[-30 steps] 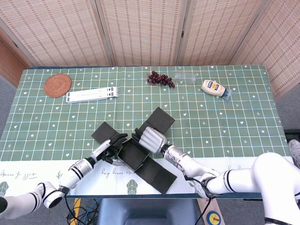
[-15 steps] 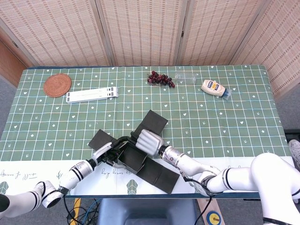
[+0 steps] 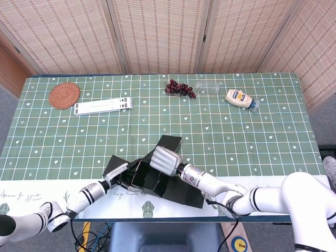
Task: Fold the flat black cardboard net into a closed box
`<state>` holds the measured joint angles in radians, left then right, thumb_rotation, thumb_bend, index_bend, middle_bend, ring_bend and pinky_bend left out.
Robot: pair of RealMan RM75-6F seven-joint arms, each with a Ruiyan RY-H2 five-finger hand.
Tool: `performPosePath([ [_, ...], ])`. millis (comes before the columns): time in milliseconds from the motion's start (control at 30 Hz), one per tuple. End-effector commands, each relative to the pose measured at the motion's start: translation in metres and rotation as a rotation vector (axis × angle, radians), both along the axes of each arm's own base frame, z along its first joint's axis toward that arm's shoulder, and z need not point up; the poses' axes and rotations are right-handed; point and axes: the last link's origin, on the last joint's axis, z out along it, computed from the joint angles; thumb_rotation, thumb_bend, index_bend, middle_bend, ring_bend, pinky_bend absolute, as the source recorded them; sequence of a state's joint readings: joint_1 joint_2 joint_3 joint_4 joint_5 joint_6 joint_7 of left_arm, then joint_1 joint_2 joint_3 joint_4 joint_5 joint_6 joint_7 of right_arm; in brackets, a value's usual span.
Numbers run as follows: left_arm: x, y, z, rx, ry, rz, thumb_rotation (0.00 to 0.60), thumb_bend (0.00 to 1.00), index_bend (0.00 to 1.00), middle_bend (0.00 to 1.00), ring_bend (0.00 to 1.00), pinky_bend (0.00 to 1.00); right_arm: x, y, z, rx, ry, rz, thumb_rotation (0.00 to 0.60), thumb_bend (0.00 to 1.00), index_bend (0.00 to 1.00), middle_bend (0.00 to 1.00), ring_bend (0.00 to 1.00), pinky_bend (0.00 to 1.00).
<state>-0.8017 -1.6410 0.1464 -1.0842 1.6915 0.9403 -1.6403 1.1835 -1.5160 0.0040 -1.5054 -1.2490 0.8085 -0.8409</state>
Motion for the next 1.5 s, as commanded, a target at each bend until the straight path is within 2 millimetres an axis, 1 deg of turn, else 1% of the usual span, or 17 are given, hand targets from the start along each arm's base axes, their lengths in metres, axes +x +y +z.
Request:
performPosePath([
  [33,0.000,0.000,0.000,-0.002,-0.002,-0.002,0.600,0.13,0.08,0.06,0.66,0.97,-0.001,0.001,-0.001,-0.008,-0.012,0.025,0.600,0.39,0.37,0.46,0.86,1.00],
  [200,0.001,0.000,0.000,-0.002,-0.011,-0.004,0.600,0.13,0.09,0.06,0.66,0.97,0.000,0.005,-0.003,-0.015,-0.046,0.075,0.600,0.39,0.37,0.46,0.86,1.00],
  [333,0.002,-0.001,0.000,-0.013,-0.021,0.000,0.600,0.13,0.12,0.07,0.67,0.97,0.000,0.006,-0.006,-0.029,-0.073,0.132,0.600,0.40,0.37,0.46,0.86,1.00],
  [567,0.002,-0.002,0.000,-0.014,-0.039,0.006,0.600,0.13,0.21,0.18,0.68,0.97,-0.002,0.006,-0.008,-0.061,-0.134,0.168,0.600,0.40,0.37,0.46,0.85,1.00],
  [633,0.002,-0.002,0.000,-0.011,-0.044,0.009,0.600,0.13,0.22,0.19,0.68,0.97,-0.005,0.006,-0.008,-0.065,-0.145,0.163,0.600,0.40,0.37,0.44,0.85,1.00],
  [700,0.003,-0.002,0.001,-0.009,-0.052,0.015,0.600,0.13,0.22,0.22,0.68,0.97,-0.007,0.007,-0.008,-0.070,-0.152,0.154,0.600,0.40,0.36,0.40,0.84,1.00],
  [733,0.003,-0.002,0.002,-0.006,-0.054,0.017,0.600,0.13,0.23,0.23,0.68,0.97,-0.009,0.008,-0.007,-0.070,-0.155,0.145,0.600,0.40,0.35,0.38,0.84,1.00],
  [833,0.002,0.000,0.003,0.008,-0.054,0.019,0.600,0.13,0.23,0.25,0.69,0.97,-0.012,0.010,-0.006,-0.066,-0.172,0.110,0.600,0.40,0.27,0.34,0.82,1.00],
  [900,0.002,0.000,0.003,0.013,-0.054,0.023,0.600,0.13,0.24,0.26,0.69,0.97,-0.013,0.012,-0.005,-0.060,-0.184,0.089,0.600,0.40,0.20,0.31,0.82,1.00],
  [933,0.002,0.000,0.003,0.015,-0.054,0.024,0.600,0.13,0.24,0.26,0.69,0.97,-0.014,0.013,-0.004,-0.056,-0.189,0.076,0.600,0.40,0.18,0.30,0.82,1.00],
  [1067,0.002,0.000,0.005,0.026,-0.045,0.022,0.600,0.13,0.24,0.26,0.69,0.97,-0.016,0.017,-0.001,-0.027,-0.223,0.012,0.600,0.40,0.03,0.21,0.79,1.00],
  [1100,0.002,0.000,0.005,0.027,-0.045,0.025,0.600,0.13,0.24,0.26,0.69,0.97,-0.017,0.018,0.000,-0.020,-0.234,-0.007,0.600,0.40,0.01,0.18,0.78,1.00],
  [1200,0.002,0.001,0.007,0.032,-0.040,0.025,0.600,0.13,0.23,0.26,0.69,0.97,-0.020,0.019,0.004,-0.003,-0.261,-0.054,0.600,0.40,0.00,0.11,0.75,1.00],
  [1267,0.002,0.001,0.007,0.033,-0.033,0.022,0.600,0.13,0.23,0.26,0.69,0.96,-0.022,0.019,0.005,0.006,-0.272,-0.081,0.600,0.40,0.00,0.09,0.74,1.00],
  [1400,0.001,0.001,0.008,0.033,-0.025,0.026,0.600,0.13,0.23,0.26,0.69,0.97,-0.024,0.020,0.010,0.023,-0.303,-0.120,0.600,0.39,0.00,0.05,0.72,1.00],
  [1500,-0.001,0.001,0.010,0.031,-0.024,0.035,0.600,0.13,0.22,0.26,0.68,0.96,-0.025,0.020,0.014,0.043,-0.345,-0.163,0.600,0.39,0.00,0.04,0.72,1.00],
])
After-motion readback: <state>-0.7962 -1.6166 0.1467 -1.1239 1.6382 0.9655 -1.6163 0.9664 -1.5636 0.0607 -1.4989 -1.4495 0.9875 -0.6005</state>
